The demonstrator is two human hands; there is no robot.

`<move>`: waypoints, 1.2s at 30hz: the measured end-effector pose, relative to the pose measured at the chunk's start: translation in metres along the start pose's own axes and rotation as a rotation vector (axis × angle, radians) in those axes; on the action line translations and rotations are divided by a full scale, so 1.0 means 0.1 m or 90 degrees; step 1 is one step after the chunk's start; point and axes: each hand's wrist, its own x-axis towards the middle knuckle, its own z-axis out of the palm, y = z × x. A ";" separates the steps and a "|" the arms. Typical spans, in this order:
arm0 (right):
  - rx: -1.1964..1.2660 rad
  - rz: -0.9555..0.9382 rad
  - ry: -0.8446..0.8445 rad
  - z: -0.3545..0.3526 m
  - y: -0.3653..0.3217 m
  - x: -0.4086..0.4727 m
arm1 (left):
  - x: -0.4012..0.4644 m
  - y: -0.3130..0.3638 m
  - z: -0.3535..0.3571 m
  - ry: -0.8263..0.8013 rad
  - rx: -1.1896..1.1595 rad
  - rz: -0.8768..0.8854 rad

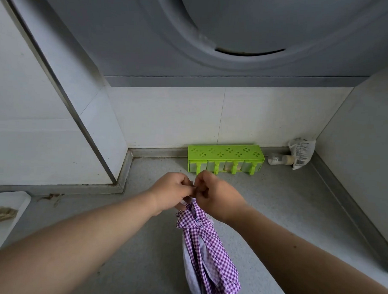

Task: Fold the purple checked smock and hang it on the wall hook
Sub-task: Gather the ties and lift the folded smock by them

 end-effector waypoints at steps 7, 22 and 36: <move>-0.092 -0.090 0.056 0.00 0.07 -0.01 | 0.01 0.07 -0.04 0.026 0.319 0.141; -0.056 0.005 0.072 0.08 0.15 -0.04 | -0.01 0.06 -0.08 -0.065 0.186 0.081; 0.031 0.049 0.046 0.07 0.05 -0.08 | -0.12 0.01 -0.11 -0.038 -0.095 -0.036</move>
